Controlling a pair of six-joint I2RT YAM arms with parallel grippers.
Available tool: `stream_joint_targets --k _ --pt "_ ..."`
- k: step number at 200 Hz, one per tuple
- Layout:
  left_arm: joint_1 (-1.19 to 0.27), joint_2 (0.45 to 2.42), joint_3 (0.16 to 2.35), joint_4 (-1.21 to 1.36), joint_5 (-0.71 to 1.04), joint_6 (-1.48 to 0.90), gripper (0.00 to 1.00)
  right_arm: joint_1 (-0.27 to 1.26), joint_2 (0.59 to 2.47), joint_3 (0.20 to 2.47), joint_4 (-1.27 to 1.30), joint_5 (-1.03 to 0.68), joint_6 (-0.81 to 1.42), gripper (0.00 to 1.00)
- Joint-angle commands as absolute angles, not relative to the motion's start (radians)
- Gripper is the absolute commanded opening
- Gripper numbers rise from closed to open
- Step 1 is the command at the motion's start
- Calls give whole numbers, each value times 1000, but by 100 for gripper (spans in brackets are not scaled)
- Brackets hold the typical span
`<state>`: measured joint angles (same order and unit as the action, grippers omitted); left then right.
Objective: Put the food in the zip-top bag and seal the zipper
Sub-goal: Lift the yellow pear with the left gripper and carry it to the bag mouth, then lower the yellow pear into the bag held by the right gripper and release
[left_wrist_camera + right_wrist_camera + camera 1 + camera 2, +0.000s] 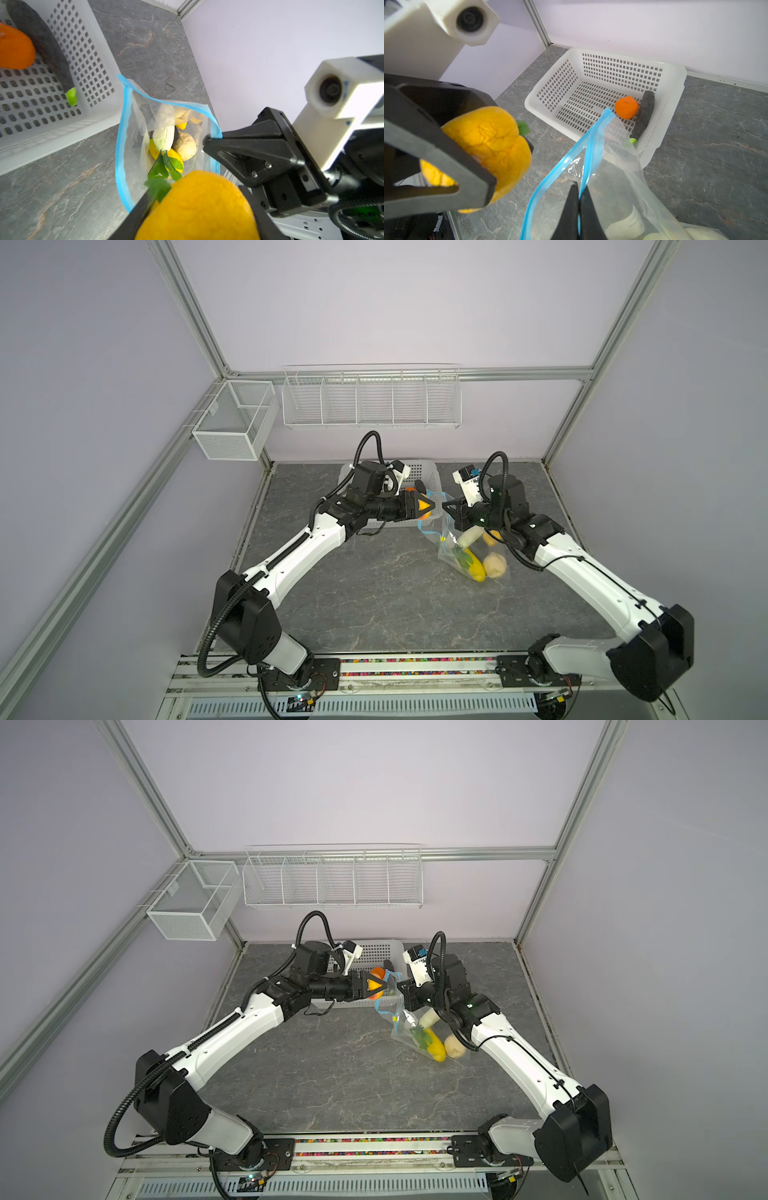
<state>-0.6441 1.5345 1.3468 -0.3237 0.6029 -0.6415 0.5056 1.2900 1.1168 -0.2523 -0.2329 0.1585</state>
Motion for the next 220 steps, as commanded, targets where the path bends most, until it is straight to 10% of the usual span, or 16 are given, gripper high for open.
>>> stream_joint_targets --k 1,220 --pt "-657 1562 1322 -233 643 -691 42 513 1257 1098 -223 -248 169 7" --pt "-684 1665 1254 -165 657 -723 43 513 1210 1104 -235 -248 171 7"
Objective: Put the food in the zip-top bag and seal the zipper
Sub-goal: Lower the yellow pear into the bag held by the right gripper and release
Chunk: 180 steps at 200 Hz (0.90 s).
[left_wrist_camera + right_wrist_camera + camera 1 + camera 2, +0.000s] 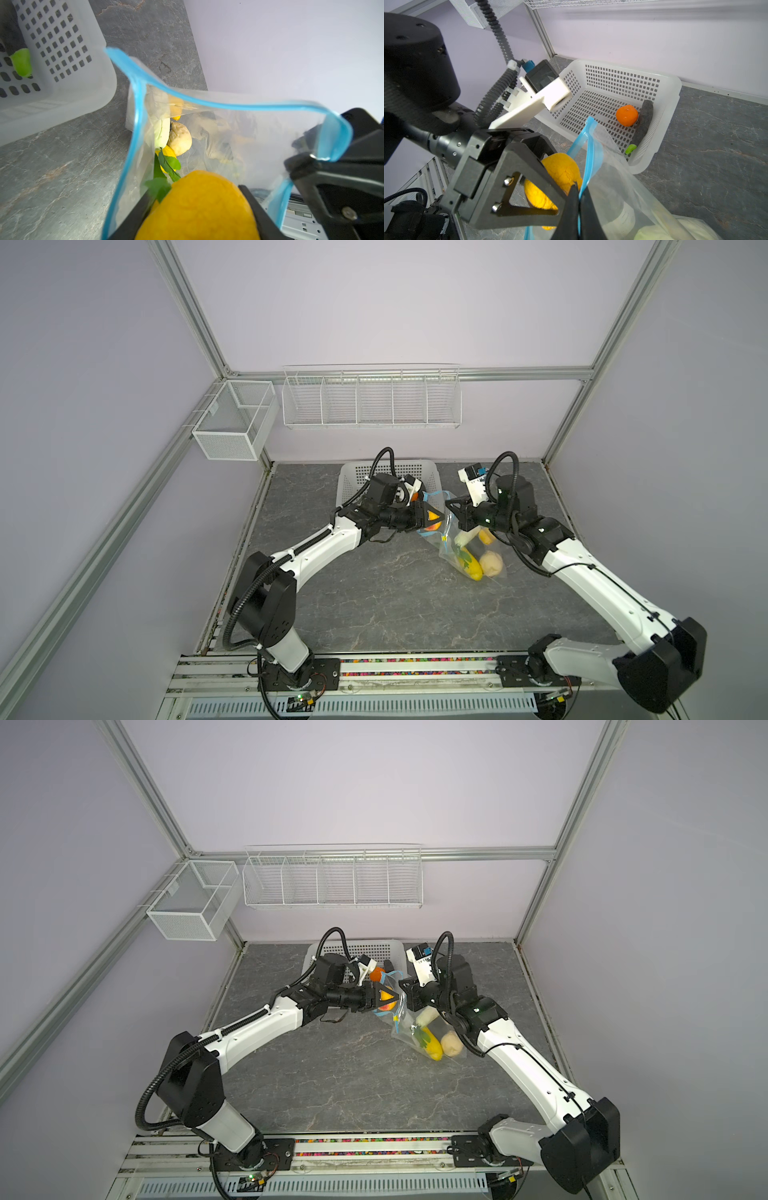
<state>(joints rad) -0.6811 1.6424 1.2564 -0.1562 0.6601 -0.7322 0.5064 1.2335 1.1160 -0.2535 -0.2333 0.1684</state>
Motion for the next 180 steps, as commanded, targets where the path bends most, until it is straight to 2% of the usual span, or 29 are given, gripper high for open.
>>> stream_joint_targets --k 1,49,94,135,180 --pt "-684 1665 1254 -164 657 -723 43 513 1210 1104 -235 -249 170 7" --pt "-686 1675 1266 -190 644 -712 49 514 1212 1104 -234 -250 170 7" --pt "-691 1669 1276 -217 627 -698 65 514 1213 1103 -232 -253 171 7" --pt "-692 1666 1274 -227 617 -692 76 514 1212 1101 -233 -253 171 7" --pt "-693 1658 1272 -234 610 -688 78 514 1213 1100 -233 -253 172 7"
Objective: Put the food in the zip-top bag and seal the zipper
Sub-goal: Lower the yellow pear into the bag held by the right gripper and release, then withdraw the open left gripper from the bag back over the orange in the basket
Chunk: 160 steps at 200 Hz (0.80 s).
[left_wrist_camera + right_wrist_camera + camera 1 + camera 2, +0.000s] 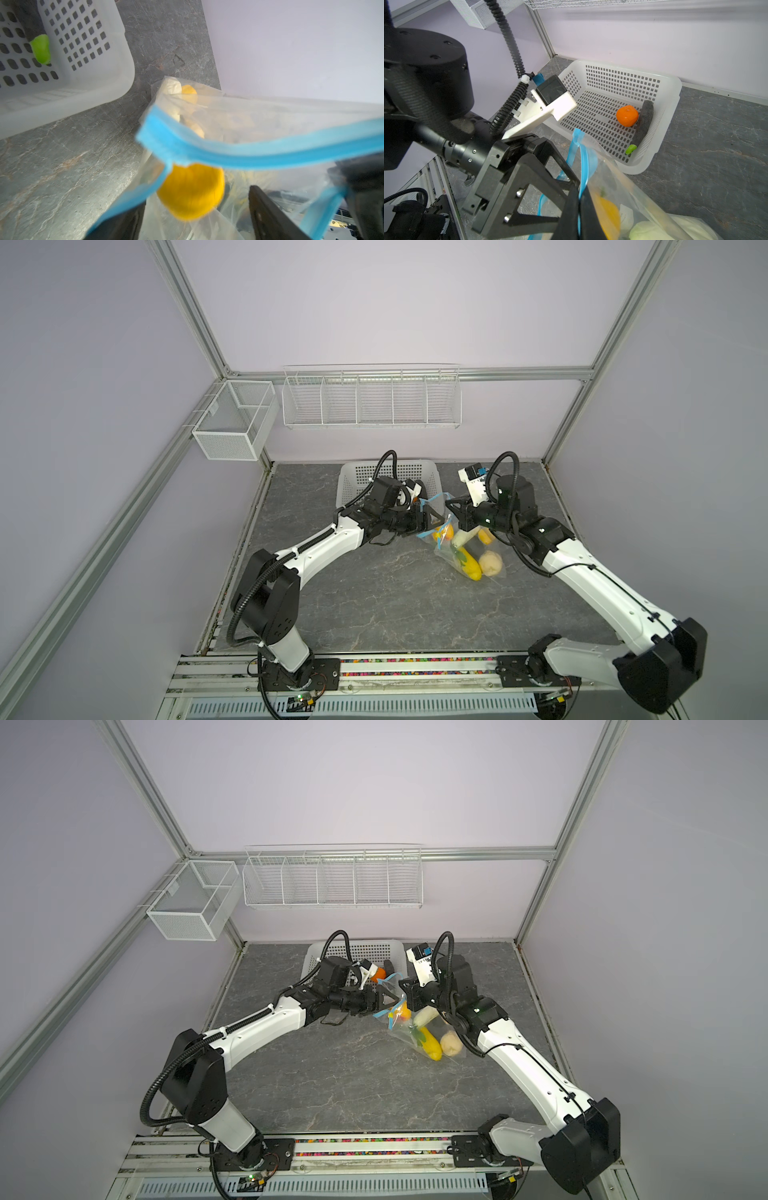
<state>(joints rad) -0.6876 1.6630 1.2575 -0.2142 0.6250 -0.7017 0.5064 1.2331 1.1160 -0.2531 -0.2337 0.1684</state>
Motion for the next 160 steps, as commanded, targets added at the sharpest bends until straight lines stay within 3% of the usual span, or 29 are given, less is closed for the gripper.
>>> stream_joint_targets --k 1,84,119,160 --pt "-693 1658 1272 -233 610 -688 78 515 1213 1100 -233 -253 171 7" --pt "-705 1597 1295 -284 550 -669 77 514 1204 1097 -236 -243 170 7" --pt "-701 1531 1349 -391 453 -605 77 514 1188 1087 -247 -234 168 7" --pt "-663 1602 1497 -570 317 -517 76 514 1128 1049 -269 -218 164 7"
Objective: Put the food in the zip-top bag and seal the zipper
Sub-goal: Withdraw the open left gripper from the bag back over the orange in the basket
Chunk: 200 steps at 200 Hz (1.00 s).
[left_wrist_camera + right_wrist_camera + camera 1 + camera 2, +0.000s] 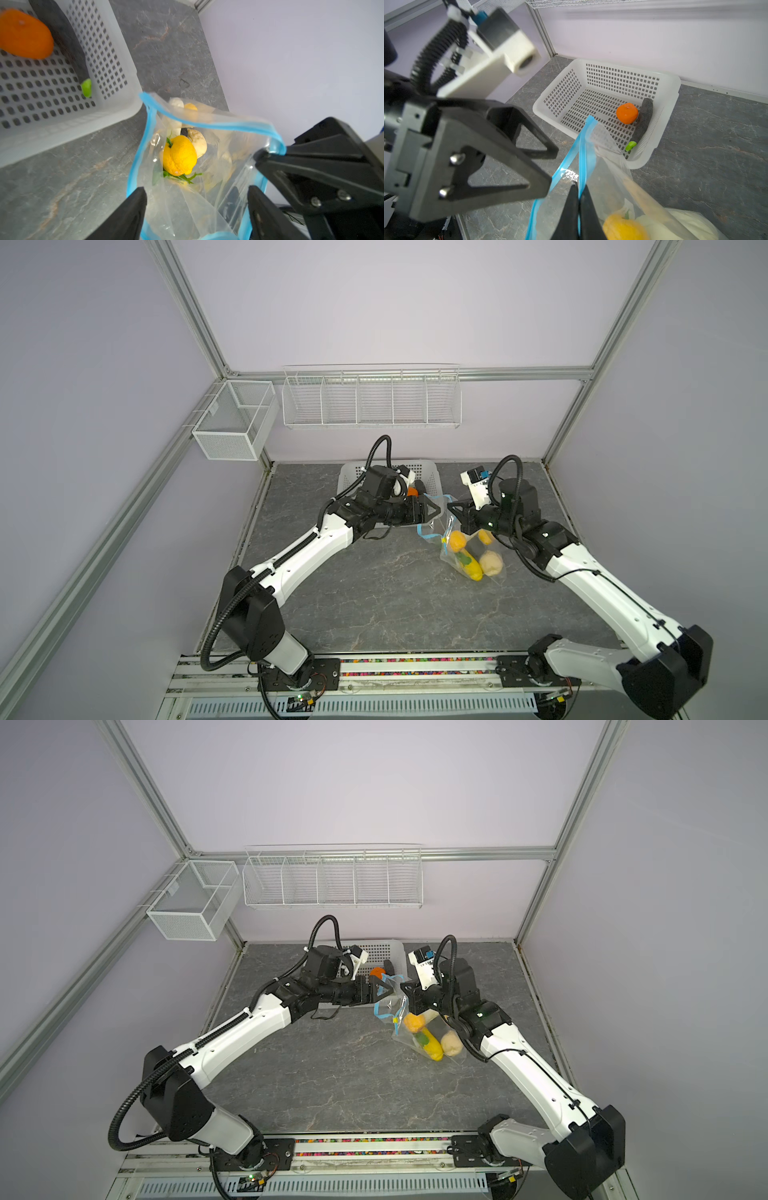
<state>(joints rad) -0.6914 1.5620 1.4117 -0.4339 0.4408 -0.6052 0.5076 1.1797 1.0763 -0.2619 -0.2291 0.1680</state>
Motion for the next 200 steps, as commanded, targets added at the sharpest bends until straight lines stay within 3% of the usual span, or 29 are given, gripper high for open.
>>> stream_joint_targets --k 1,78,200 --pt "-662 1603 1500 -573 314 -515 76 514 1127 1048 -270 -218 164 7" --pt "-577 1942 1794 -645 102 -399 72 502 1101 1014 -285 -214 165 7" --pt "-575 2426 2387 -932 -45 -392 73 480 1171 993 -246 -234 172 6"
